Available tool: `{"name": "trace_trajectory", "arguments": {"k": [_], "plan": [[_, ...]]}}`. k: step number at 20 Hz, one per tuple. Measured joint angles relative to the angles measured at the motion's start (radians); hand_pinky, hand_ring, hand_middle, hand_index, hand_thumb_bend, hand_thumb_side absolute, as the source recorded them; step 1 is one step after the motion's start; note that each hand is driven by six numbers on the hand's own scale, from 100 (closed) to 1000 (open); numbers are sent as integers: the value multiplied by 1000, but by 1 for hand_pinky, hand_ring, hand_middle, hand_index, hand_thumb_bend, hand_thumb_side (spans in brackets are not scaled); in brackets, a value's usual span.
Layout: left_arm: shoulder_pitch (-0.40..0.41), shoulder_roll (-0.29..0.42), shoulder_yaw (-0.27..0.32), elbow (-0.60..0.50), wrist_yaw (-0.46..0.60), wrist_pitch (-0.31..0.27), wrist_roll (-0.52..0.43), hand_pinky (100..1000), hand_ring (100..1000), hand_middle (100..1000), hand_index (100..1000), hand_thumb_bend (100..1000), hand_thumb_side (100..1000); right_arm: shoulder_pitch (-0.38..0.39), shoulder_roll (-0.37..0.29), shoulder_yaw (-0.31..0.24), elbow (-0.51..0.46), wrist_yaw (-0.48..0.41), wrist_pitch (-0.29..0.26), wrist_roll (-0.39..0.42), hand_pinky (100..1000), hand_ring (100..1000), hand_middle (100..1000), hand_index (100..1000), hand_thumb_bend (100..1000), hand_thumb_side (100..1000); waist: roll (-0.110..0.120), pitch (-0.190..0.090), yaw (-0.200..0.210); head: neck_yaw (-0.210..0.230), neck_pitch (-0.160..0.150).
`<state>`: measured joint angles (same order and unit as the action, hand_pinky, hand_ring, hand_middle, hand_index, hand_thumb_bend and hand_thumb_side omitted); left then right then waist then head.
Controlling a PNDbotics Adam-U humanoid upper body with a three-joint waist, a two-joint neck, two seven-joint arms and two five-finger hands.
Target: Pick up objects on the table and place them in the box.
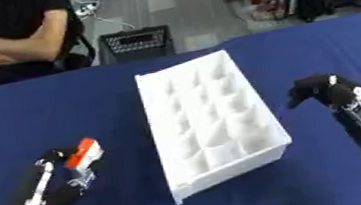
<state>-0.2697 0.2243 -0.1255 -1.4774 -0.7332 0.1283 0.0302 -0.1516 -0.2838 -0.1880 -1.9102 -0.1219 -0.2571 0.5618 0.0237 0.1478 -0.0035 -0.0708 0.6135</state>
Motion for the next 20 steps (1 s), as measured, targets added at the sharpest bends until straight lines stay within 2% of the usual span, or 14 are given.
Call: {"name": "trace_trajectory", "arguments": {"k": [5,10,18,19,20], "plan": [[0,-2,1,24,41,20,48,1000,840,844,901,617,761,0,0,0,0,0,0,0,849,632,657,795,100,926,0,0,0,0,0],[1,-2,-2,41,109,23,93,1000,841,844,908,617,760,0,2,0,1,1,0,1,849,632,657,795,100,927,0,0,0,0,0],[1,-2,-6,43,128,20,113,1000,840,841,906,614,757,0,2,0,5,2,-2,2,849,633,657,795,100,924,0,0,0,0,0],[1,-2,-6,43,128,21,114,1000,838,839,904,603,748,0,2,0,5,2,-2,2,849,633,657,795,100,924,0,0,0,0,0],[1,-2,-6,43,129,22,115,1000,823,807,879,472,695,0,2,0,5,3,-3,2,849,633,657,795,100,924,0,0,0,0,0]]}}
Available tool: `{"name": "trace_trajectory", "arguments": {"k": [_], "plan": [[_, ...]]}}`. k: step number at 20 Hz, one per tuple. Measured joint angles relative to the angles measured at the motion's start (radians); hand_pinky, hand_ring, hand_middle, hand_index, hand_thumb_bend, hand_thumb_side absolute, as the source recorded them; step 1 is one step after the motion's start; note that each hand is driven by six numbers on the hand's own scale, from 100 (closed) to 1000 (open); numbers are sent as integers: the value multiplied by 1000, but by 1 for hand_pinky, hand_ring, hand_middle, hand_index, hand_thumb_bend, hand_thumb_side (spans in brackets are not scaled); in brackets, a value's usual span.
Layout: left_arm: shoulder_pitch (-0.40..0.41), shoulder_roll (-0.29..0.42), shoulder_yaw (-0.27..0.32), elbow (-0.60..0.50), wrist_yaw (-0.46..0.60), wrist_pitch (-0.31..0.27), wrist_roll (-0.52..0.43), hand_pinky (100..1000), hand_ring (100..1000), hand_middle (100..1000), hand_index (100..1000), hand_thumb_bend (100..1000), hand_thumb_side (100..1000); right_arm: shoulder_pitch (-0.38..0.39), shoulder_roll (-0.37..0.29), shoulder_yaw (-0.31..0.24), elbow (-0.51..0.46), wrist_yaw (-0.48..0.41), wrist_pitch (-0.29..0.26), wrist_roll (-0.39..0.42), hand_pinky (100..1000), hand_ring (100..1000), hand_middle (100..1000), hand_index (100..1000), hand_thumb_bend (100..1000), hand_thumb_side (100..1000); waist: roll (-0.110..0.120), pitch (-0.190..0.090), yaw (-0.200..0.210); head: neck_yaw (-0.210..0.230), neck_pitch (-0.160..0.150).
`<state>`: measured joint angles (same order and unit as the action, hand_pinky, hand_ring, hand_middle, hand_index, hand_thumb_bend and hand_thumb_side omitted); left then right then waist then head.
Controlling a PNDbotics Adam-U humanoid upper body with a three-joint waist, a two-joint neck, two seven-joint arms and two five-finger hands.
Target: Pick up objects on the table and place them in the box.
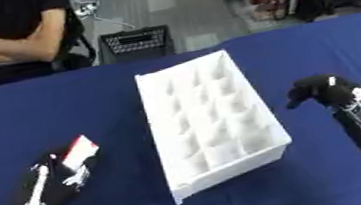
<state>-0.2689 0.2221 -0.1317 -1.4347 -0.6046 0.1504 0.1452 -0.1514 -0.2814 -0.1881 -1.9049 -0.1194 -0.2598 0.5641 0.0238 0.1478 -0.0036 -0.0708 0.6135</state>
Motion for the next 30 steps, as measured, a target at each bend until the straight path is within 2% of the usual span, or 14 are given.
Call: {"name": "trace_trajectory", "arguments": {"k": [1,2,6,11,20,23,24,26,30], "plan": [[0,0,0,0,0,1,2,986,778,768,864,383,646,0,0,0,0,2,-1,0,849,633,657,795,100,925,0,0,0,0,0],[0,0,0,0,0,2,6,958,735,728,858,345,580,0,0,0,0,2,-1,1,849,633,657,795,100,925,0,0,0,0,0],[-5,0,-1,-1,-27,12,8,940,738,733,878,318,404,0,0,0,0,4,-1,1,849,633,657,795,100,925,0,0,0,0,0],[-9,2,-6,-19,-111,30,-43,911,700,710,871,230,316,0,0,0,0,6,-1,1,849,633,658,796,100,925,0,0,-1,0,0],[-9,10,-6,-42,-161,44,-67,755,498,661,836,100,272,0,0,0,0,6,-1,1,849,633,658,796,100,925,0,0,-1,0,0],[-9,10,-6,-44,-159,45,-58,741,483,657,830,100,268,0,0,0,0,6,-1,1,849,633,657,796,100,926,0,0,-1,0,0],[-9,10,-6,-44,-158,44,-54,707,446,643,813,100,254,0,0,0,0,6,-1,1,849,633,657,796,100,926,0,0,-1,0,0],[-10,10,-6,-46,-155,43,-44,691,428,633,799,100,245,0,0,0,0,6,-2,1,849,633,657,796,100,926,0,0,-1,0,0],[-10,10,-6,-51,-140,37,-17,699,439,639,795,100,245,0,0,0,0,6,-2,1,849,633,658,796,100,926,0,0,-3,0,0]]}}
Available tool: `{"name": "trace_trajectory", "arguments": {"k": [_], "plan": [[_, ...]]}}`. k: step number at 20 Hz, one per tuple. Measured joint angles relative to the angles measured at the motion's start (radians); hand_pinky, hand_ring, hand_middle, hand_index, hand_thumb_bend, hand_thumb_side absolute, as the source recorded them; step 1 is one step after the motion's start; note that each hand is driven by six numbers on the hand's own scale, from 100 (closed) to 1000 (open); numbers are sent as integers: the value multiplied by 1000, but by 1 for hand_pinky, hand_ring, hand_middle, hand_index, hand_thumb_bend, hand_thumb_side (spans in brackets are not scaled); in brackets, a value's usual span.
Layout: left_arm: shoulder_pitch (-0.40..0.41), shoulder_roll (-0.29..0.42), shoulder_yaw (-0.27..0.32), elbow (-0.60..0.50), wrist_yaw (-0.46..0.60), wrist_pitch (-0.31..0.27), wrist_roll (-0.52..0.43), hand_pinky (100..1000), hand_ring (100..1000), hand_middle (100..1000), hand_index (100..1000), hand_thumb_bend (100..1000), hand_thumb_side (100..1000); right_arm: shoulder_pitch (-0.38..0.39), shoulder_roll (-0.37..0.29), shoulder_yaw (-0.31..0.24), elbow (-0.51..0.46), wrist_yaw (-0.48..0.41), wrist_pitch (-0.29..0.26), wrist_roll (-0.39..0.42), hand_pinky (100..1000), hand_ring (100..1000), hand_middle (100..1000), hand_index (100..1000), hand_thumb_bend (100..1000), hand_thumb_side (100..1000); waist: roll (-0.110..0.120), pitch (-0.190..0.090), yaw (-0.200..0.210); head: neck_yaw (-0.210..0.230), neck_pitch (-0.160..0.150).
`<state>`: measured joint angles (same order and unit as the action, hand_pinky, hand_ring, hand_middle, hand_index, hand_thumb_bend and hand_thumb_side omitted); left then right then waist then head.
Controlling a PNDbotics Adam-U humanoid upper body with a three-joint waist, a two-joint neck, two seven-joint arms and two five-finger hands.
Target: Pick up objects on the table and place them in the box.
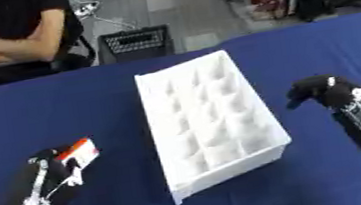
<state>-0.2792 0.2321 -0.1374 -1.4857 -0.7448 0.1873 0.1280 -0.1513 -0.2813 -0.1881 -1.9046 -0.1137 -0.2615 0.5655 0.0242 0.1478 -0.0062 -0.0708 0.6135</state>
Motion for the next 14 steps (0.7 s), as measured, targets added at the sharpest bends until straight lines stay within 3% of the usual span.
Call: {"name": "trace_trajectory", "arguments": {"k": [14], "plan": [[-142,19,-42,-99,84,-23,2,694,445,626,778,100,226,0,0,0,6,0,-2,7,850,633,657,796,100,927,2,-2,-10,1,0]]}}
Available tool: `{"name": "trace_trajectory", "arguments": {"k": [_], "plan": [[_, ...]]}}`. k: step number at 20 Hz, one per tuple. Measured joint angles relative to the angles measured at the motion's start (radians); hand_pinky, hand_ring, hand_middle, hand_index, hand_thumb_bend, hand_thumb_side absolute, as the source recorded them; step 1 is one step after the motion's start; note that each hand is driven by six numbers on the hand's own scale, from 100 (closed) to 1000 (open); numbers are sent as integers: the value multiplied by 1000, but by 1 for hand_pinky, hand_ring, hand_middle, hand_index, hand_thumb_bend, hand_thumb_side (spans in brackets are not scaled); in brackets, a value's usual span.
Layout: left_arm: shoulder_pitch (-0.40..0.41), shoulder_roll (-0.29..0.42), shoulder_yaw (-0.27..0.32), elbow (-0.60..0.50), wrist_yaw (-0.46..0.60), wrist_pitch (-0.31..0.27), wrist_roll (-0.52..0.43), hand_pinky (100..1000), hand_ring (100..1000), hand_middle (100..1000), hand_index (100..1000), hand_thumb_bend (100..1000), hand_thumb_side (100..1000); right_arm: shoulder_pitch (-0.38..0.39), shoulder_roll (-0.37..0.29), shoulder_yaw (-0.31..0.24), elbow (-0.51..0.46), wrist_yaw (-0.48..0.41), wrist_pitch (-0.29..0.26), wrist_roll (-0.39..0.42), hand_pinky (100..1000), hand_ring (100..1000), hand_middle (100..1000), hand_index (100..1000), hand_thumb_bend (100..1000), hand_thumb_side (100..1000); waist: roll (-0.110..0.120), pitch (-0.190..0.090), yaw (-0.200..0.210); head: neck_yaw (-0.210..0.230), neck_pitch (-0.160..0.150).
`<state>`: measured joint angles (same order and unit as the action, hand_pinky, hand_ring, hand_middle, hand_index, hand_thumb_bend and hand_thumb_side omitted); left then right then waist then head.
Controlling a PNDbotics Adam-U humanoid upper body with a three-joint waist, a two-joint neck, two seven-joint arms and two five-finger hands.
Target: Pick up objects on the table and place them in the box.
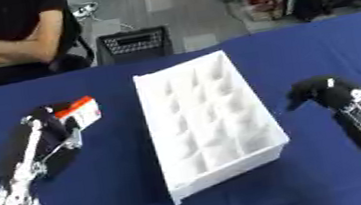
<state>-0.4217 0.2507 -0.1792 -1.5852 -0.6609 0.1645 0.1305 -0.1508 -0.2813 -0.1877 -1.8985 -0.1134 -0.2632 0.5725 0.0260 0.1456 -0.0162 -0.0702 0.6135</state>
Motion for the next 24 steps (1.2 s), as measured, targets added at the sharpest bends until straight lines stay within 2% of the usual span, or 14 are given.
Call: {"name": "trace_trajectory", "arguments": {"k": [8,13,15,16,17,18,19,22,24], "plan": [[-113,-8,-73,1,4,-33,-67,675,444,620,767,100,191,0,0,3,0,0,1,3,850,633,657,796,100,925,2,-4,-9,8,-2],[-213,-43,-131,46,-8,-64,-132,672,446,624,766,100,182,0,0,6,1,0,0,9,850,633,657,796,100,926,2,-5,-20,18,-8],[-247,-58,-147,72,-19,-76,-152,683,466,656,783,102,191,0,0,7,1,-1,0,9,850,633,657,796,100,925,2,-5,-25,22,-9],[-261,-67,-154,88,-26,-82,-161,708,502,684,797,253,235,0,0,7,1,-1,0,10,850,633,657,796,100,926,2,-5,-26,25,-9],[-277,-75,-161,104,-36,-91,-169,742,577,735,827,520,356,0,0,8,2,-1,0,10,851,633,657,796,100,926,2,-5,-26,28,-9],[-293,-83,-169,121,-49,-102,-180,758,613,757,841,637,414,0,0,9,4,-1,0,12,851,633,657,796,100,926,2,-6,-28,28,-9],[-306,-92,-175,138,-65,-115,-193,791,738,827,876,821,534,0,0,11,4,-1,0,14,851,633,657,796,100,926,2,-6,-30,31,-9],[-332,-115,-190,187,-127,-165,-232,845,841,898,909,947,648,0,0,12,6,-4,-1,17,850,633,657,796,100,924,2,-7,-31,38,-9],[-336,-126,-192,209,-162,-195,-247,858,868,913,913,963,695,0,0,12,6,-5,-1,17,850,633,657,796,100,924,2,-7,-31,41,-9]]}}
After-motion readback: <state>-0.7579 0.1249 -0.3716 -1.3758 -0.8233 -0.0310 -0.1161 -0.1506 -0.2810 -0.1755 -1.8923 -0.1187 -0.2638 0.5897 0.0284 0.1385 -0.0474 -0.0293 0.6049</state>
